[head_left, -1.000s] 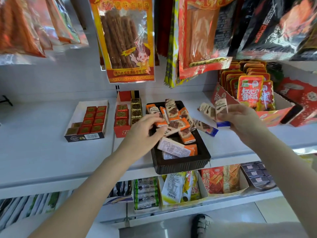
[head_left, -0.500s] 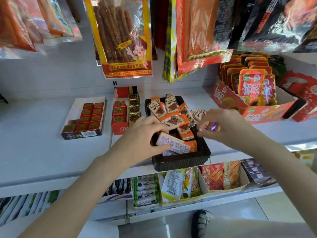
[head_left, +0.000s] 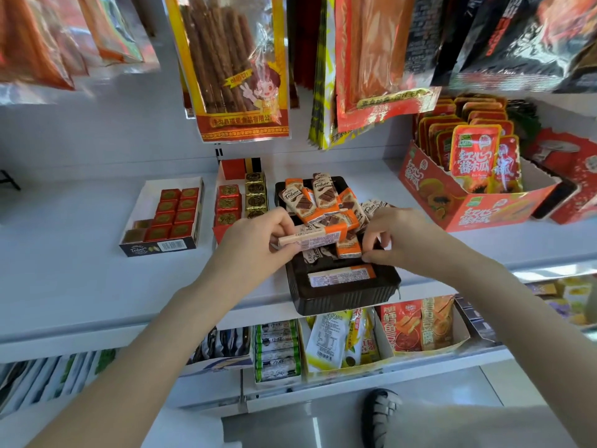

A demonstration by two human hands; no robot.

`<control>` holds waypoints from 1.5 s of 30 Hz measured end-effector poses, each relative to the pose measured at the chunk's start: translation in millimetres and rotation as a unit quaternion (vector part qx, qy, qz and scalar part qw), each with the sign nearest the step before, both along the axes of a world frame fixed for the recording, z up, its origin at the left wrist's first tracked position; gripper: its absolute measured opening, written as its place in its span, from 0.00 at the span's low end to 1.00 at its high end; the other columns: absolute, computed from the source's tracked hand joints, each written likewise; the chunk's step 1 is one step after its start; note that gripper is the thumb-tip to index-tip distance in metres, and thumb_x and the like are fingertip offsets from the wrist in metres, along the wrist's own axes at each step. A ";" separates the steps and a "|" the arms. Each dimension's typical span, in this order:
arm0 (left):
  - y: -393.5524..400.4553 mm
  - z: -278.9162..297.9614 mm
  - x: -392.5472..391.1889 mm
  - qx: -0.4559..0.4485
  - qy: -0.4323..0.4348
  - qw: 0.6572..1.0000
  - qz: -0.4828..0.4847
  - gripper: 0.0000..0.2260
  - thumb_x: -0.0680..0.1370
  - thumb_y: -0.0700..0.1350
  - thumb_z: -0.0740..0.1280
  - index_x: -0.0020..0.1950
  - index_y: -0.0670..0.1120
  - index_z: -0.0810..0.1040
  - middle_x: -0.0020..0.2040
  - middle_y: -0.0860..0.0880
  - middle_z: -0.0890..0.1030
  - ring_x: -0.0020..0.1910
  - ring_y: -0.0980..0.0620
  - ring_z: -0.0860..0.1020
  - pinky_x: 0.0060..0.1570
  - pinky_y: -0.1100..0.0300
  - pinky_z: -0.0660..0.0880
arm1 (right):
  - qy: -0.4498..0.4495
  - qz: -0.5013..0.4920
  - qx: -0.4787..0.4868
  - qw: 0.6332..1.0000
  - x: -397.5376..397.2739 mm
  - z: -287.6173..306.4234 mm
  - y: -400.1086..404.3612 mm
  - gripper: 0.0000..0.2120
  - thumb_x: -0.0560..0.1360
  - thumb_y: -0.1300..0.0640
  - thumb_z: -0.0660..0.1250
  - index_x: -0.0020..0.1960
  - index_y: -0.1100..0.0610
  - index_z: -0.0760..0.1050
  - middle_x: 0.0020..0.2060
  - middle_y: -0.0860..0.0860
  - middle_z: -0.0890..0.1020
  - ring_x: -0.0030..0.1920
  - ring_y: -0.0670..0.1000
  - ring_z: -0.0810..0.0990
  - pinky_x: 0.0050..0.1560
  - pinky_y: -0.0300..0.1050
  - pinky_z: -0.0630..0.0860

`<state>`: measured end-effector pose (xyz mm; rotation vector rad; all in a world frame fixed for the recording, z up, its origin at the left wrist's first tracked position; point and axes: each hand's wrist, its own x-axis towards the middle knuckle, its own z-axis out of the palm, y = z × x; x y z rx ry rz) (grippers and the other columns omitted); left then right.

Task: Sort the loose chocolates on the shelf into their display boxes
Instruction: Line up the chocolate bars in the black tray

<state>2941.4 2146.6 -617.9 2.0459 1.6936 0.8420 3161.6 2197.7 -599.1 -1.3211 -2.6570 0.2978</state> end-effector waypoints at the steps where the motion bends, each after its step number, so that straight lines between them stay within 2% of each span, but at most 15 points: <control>1: -0.6 0.1 0.0 0.001 0.003 1.000 -0.001 0.07 0.72 0.45 0.70 0.44 0.51 0.72 0.45 0.52 0.82 0.42 0.58 0.79 0.46 0.60 0.78 | 0.006 0.004 -0.011 1.000 3.4 3.5 -0.7 0.03 0.71 0.56 0.71 0.40 0.55 0.82 0.33 0.38 0.71 0.35 0.35 0.70 0.36 0.27 0.64; 5: -2.3 -0.2 -0.4 0.005 0.013 1.000 -0.002 0.07 0.73 0.45 0.69 0.44 0.51 0.71 0.47 0.52 0.83 0.42 0.58 0.78 0.45 0.60 0.78 | -0.033 0.050 -0.106 0.993 1.9 4.6 -13.7 0.15 0.71 0.44 0.65 0.55 0.49 0.80 0.43 0.46 0.71 0.45 0.42 0.64 0.45 0.34 0.61; 9: -0.7 0.2 -0.4 0.010 0.033 0.999 0.003 0.06 0.73 0.46 0.69 0.45 0.50 0.72 0.46 0.52 0.83 0.43 0.57 0.79 0.46 0.57 0.78 | -0.116 0.050 -0.124 0.984 -7.9 -1.8 -25.4 0.36 0.61 0.29 0.57 0.65 0.43 0.70 0.50 0.48 0.63 0.55 0.47 0.60 0.59 0.42 0.63; 14: 2.0 0.4 -0.3 0.023 0.041 0.999 0.019 0.06 0.72 0.47 0.69 0.44 0.51 0.72 0.46 0.52 0.84 0.41 0.57 0.79 0.44 0.54 0.78 | -0.070 0.045 -0.043 0.996 -16.0 -9.6 -30.8 0.23 0.70 0.39 0.65 0.60 0.49 0.75 0.48 0.47 0.62 0.54 0.47 0.64 0.57 0.45 0.69; 20: 3.5 0.4 1.2 0.026 0.055 0.998 0.019 0.06 0.73 0.48 0.69 0.46 0.48 0.74 0.47 0.52 0.84 0.43 0.56 0.80 0.44 0.56 0.78 | -0.069 0.033 -0.060 0.995 -11.9 -15.8 -24.9 0.20 0.70 0.41 0.66 0.55 0.52 0.77 0.51 0.48 0.64 0.57 0.49 0.63 0.60 0.44 0.66; 24: 3.6 1.1 0.6 0.029 0.063 0.997 0.016 0.07 0.73 0.48 0.69 0.47 0.47 0.75 0.46 0.52 0.84 0.43 0.55 0.81 0.45 0.54 0.78 | 0.010 0.054 -0.155 0.986 2.3 0.0 -15.8 0.10 0.72 0.56 0.69 0.52 0.55 0.78 0.45 0.44 0.73 0.44 0.39 0.71 0.44 0.28 0.67; 26: 3.5 1.1 0.0 0.026 0.056 0.998 0.017 0.07 0.73 0.48 0.69 0.47 0.47 0.75 0.47 0.52 0.84 0.43 0.55 0.80 0.45 0.54 0.78 | 0.075 0.033 -0.171 0.982 10.9 7.8 -11.6 0.08 0.72 0.60 0.69 0.50 0.55 0.79 0.42 0.40 0.78 0.42 0.37 0.75 0.41 0.30 0.70; 28: 3.7 1.1 0.4 0.020 0.049 0.998 0.018 0.07 0.73 0.48 0.69 0.47 0.48 0.75 0.47 0.52 0.83 0.44 0.55 0.80 0.45 0.55 0.78 | 0.206 -0.010 -0.190 0.960 16.6 13.4 -10.5 0.05 0.70 0.60 0.69 0.46 0.55 0.79 0.41 0.51 0.83 0.39 0.42 0.78 0.41 0.37 0.73; 30: 4.1 0.6 0.0 0.012 0.031 0.999 0.021 0.06 0.73 0.47 0.69 0.46 0.49 0.75 0.48 0.52 0.83 0.43 0.56 0.80 0.45 0.57 0.78 | 0.342 -0.053 -0.214 0.914 19.0 18.9 -10.9 0.08 0.67 0.58 0.69 0.44 0.61 0.77 0.41 0.65 0.81 0.38 0.52 0.76 0.40 0.40 0.73; 32: 4.8 -0.1 -1.4 -0.007 -0.007 1.000 0.027 0.05 0.73 0.45 0.69 0.45 0.49 0.74 0.48 0.51 0.84 0.43 0.55 0.80 0.46 0.56 0.79 | 0.399 -0.062 -0.214 0.890 19.5 21.8 -9.6 0.09 0.65 0.57 0.69 0.43 0.61 0.76 0.43 0.67 0.79 0.38 0.54 0.74 0.38 0.40 0.73; 34: 5.5 -0.3 -2.2 -0.029 -0.046 0.998 0.034 0.05 0.73 0.43 0.69 0.44 0.49 0.74 0.48 0.49 0.84 0.43 0.55 0.81 0.46 0.55 0.79 | 0.414 -0.046 -0.229 0.880 14.3 23.7 -9.8 0.06 0.66 0.57 0.70 0.42 0.56 0.77 0.42 0.64 0.81 0.38 0.57 0.73 0.38 0.47 0.71; 36: 5.6 -0.1 -3.2 -0.043 -0.074 0.996 0.039 0.05 0.73 0.43 0.69 0.44 0.48 0.74 0.47 0.50 0.84 0.43 0.55 0.81 0.46 0.56 0.78 | 0.384 -0.035 -0.211 0.898 7.5 23.5 -9.8 0.05 0.70 0.61 0.69 0.43 0.54 0.76 0.36 0.53 0.84 0.35 0.55 0.73 0.37 0.51 0.68; 39: 3.7 1.6 -7.6 -0.054 -0.125 0.990 0.045 0.05 0.72 0.42 0.70 0.43 0.48 0.74 0.44 0.53 0.82 0.42 0.61 0.79 0.42 0.66 0.76 | 0.243 0.010 -0.139 0.960 -4.1 21.9 -11.1 0.11 0.72 0.63 0.68 0.48 0.53 0.69 0.29 0.44 0.79 0.31 0.44 0.74 0.38 0.41 0.71; 42: 2.1 3.6 -13.4 -0.053 -0.161 0.984 0.056 0.06 0.72 0.42 0.70 0.42 0.49 0.74 0.42 0.54 0.81 0.40 0.63 0.78 0.38 0.72 0.74 | 0.087 0.067 -0.089 0.990 -17.2 14.0 -19.3 0.09 0.75 0.60 0.65 0.49 0.49 0.67 0.37 0.41 0.75 0.33 0.38 0.73 0.37 0.36 0.69; 45: 1.6 4.7 -17.4 -0.043 -0.176 0.981 0.072 0.07 0.72 0.43 0.70 0.40 0.51 0.73 0.43 0.53 0.81 0.38 0.61 0.79 0.36 0.72 0.75 | 0.050 0.105 -0.063 0.991 -34.6 1.4 -27.3 0.10 0.77 0.60 0.60 0.56 0.51 0.74 0.44 0.47 0.78 0.42 0.42 0.74 0.44 0.39 0.68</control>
